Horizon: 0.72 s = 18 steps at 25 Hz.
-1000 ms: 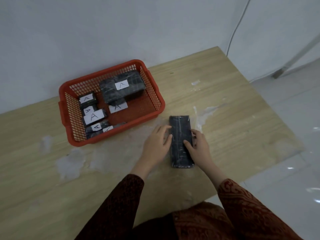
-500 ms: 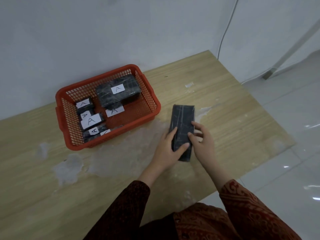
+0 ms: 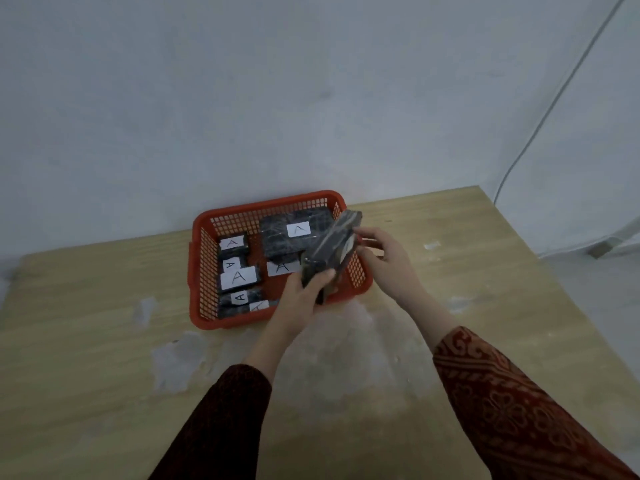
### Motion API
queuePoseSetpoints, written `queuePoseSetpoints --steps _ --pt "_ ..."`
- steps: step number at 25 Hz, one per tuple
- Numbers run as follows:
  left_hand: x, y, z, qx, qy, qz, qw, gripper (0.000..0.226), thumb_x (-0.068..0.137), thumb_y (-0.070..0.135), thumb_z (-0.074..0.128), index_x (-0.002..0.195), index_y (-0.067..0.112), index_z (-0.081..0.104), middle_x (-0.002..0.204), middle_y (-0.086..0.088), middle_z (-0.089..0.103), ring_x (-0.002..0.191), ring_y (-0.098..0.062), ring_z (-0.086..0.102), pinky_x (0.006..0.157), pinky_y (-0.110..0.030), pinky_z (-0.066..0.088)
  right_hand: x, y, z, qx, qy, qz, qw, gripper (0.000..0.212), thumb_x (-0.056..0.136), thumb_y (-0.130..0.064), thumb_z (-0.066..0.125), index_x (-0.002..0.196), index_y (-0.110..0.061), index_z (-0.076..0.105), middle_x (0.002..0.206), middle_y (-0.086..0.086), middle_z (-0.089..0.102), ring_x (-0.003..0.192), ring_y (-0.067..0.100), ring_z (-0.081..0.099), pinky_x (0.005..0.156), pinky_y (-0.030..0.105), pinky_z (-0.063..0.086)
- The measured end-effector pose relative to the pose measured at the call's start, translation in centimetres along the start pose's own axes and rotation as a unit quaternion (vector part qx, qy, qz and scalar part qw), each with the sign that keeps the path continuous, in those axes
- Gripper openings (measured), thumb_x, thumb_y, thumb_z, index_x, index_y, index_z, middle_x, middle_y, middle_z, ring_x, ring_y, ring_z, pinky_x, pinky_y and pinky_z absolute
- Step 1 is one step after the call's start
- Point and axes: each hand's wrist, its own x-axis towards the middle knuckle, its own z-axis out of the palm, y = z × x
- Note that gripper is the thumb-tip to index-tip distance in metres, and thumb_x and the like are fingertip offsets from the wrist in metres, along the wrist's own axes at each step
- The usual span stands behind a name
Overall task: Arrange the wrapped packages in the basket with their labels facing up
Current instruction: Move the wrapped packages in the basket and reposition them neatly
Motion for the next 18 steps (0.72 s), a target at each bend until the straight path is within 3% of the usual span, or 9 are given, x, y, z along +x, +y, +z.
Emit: queuePoseSetpoints --steps 3,5,7,10,12,16,18 --pt "1.1 0.0 -2.9 -0.105 0.036 -0.012 0.994 0.05 0.074 0.048 0.063 0.12 0.03 0.055 0.116 -0.004 0.069 0.102 -0.029 0.069 0.077 -0.041 0.059 2.4 0.9 1.4 -0.047 -0.015 0.015 0.999 0.041 0.089 -0.016 0.06 0.128 -0.014 0.049 0.128 0.009 0.054 0.119 0.022 0.051 0.1 0.036 0.044" --pt "1.8 -0.2 -4.5 -0.121 0.052 -0.027 0.991 0.039 0.078 0.049 0.06 0.113 0.029 0.059 0.108 -0.007 0.074 0.092 -0.031 0.072 0.069 -0.04 0.061 3.8 1.4 1.9 -0.015 -0.028 0.04 0.999 0.05 0.088 -0.019 0.062 0.133 -0.012 0.042 0.129 0.008 0.054 0.119 0.023 0.052 0.099 0.036 0.045" --pt "2.6 -0.6 -5.9 -0.11 0.109 -0.054 0.986 0.029 0.079 0.052 0.059 0.101 0.033 0.06 0.093 0.003 0.078 0.084 -0.022 0.074 0.067 -0.036 0.06 4.6 1.8 2.6 -0.015 -0.062 0.058 0.996 0.056 0.087 -0.023 0.064 0.136 -0.016 0.037 0.127 0.005 0.054 0.115 0.021 0.053 0.093 0.034 0.047" --pt "4.4 -1.4 -7.9 -0.085 0.188 -0.101 0.973 0.019 0.089 0.048 0.053 0.092 0.031 0.062 0.088 0.007 0.075 0.088 -0.017 0.071 0.079 -0.034 0.056 4.6 3.3 4.2 -0.105 -0.092 0.055 0.989 0.059 0.085 -0.023 0.066 0.136 -0.019 0.038 0.131 0.009 0.053 0.119 0.025 0.051 0.096 0.038 0.047" --pt "5.2 -1.7 -9.4 -0.075 0.22 -0.096 0.968 0.022 0.091 0.043 0.054 0.088 0.027 0.067 0.085 0.006 0.076 0.08 -0.014 0.073 0.068 -0.026 0.057 4.0 4.3 5.1 -0.152 -0.076 0.052 0.984 0.057 0.083 -0.023 0.068 0.133 -0.019 0.041 0.128 0.013 0.051 0.118 0.028 0.05 0.098 0.036 0.044" --pt "6.0 -1.9 -11.4 -0.078 0.202 -0.125 0.968 0.026 0.091 0.039 0.057 0.1 0.018 0.068 0.095 -0.004 0.075 0.084 -0.019 0.073 0.07 -0.031 0.055 4.0 4.6 5.5 -0.221 -0.073 -0.002 0.972 0.062 0.081 -0.028 0.07 0.135 -0.019 0.041 0.133 0.013 0.043 0.125 0.029 0.04 0.103 0.037 0.036" --pt "6.7 -1.0 -11.9 -0.082 0.174 -0.151 0.97 0.025 0.091 0.037 0.057 0.1 0.017 0.066 0.093 -0.005 0.075 0.078 -0.018 0.073 0.066 -0.031 0.055 5.3 3.5 5.3 -0.255 -0.146 -0.047 0.955 0.064 0.082 -0.037 0.067 0.138 -0.021 0.039 0.144 0.008 0.039 0.133 0.026 0.033 0.108 0.041 0.033"
